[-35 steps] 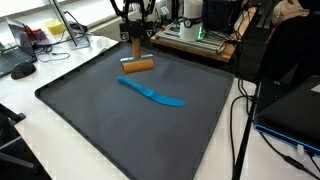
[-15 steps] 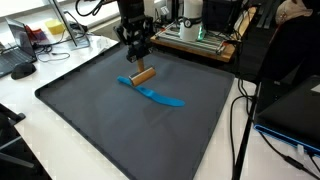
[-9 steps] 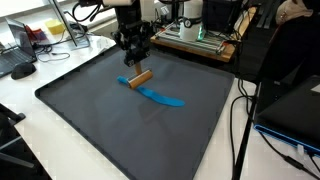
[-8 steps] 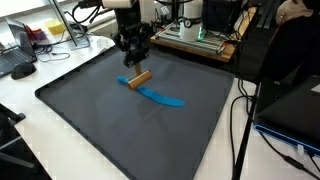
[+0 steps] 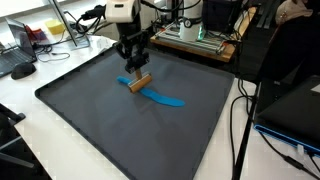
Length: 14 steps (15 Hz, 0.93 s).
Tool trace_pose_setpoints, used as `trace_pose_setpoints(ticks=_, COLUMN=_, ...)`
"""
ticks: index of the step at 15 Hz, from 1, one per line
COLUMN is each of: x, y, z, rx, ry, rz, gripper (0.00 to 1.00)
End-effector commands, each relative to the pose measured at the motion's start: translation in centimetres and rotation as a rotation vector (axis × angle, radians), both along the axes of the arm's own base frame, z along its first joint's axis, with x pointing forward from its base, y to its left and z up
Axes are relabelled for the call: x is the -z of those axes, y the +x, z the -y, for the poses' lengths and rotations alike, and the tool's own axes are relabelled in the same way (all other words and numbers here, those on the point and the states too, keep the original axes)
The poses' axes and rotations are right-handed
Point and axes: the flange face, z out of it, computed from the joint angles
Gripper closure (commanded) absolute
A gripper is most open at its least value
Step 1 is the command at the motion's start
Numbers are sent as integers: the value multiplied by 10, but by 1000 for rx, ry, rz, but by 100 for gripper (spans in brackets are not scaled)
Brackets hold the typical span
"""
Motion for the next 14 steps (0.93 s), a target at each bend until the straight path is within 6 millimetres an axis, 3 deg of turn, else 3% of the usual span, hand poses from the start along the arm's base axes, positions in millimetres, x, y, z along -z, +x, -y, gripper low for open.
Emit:
trace_pose_setpoints(ticks=1, x=14, y=4, z=-4, rx=-39, ry=1, rz=-13, gripper=78)
trace_pose_setpoints(ticks=14, x=34, y=0, z=-27, rx=-76, ry=48, rz=-36, gripper=78)
